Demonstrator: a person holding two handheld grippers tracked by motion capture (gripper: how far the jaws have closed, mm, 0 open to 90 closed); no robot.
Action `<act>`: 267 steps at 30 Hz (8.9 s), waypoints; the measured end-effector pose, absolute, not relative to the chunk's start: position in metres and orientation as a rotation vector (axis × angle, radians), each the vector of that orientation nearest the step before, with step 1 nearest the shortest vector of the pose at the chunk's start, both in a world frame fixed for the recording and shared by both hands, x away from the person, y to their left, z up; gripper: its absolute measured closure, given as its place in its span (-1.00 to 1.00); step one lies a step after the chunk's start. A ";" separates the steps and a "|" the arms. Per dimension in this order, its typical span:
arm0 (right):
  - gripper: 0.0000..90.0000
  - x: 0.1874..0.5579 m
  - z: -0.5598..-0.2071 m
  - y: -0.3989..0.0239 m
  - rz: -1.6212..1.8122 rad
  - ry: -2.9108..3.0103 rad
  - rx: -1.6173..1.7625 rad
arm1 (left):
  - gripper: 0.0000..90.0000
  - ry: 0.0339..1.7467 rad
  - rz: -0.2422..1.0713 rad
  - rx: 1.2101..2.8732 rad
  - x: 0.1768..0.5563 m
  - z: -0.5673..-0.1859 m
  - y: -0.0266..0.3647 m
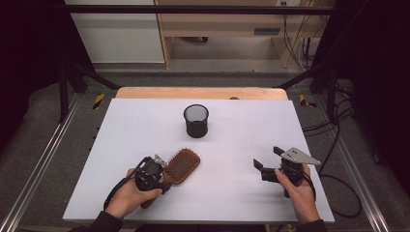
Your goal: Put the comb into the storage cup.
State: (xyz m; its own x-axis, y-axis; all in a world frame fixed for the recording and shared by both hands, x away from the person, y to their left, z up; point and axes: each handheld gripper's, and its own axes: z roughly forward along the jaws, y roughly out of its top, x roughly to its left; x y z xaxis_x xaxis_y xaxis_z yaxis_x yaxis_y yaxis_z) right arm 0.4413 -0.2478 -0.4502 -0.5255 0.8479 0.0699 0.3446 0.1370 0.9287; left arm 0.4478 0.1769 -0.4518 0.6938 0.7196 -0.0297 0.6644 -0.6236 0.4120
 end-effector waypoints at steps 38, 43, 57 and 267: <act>-0.83 0.441 -0.449 -0.244 1.381 1.964 1.122 | 0.63 0.856 0.388 2.456 0.444 -0.436 0.172; -0.83 0.438 -0.447 -0.240 1.436 1.955 1.138 | 0.63 0.828 0.470 2.369 0.445 -0.436 0.167; -0.82 0.440 -0.447 -0.203 1.573 1.983 1.175 | 0.63 0.850 0.497 2.191 0.450 -0.441 0.176; 0.19 0.639 -0.328 -0.078 1.667 1.783 1.238 | -0.94 1.010 0.710 1.523 0.406 -0.430 0.272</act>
State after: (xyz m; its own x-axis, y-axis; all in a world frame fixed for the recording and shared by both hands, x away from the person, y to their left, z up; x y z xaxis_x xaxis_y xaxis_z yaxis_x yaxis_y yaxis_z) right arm 0.6388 -0.0777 -0.3277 -0.5264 0.8056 0.2718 0.3255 -0.1043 0.9398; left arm 0.4056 0.2725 -0.4302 0.4530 0.8872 -0.0877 0.2170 -0.0143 0.9761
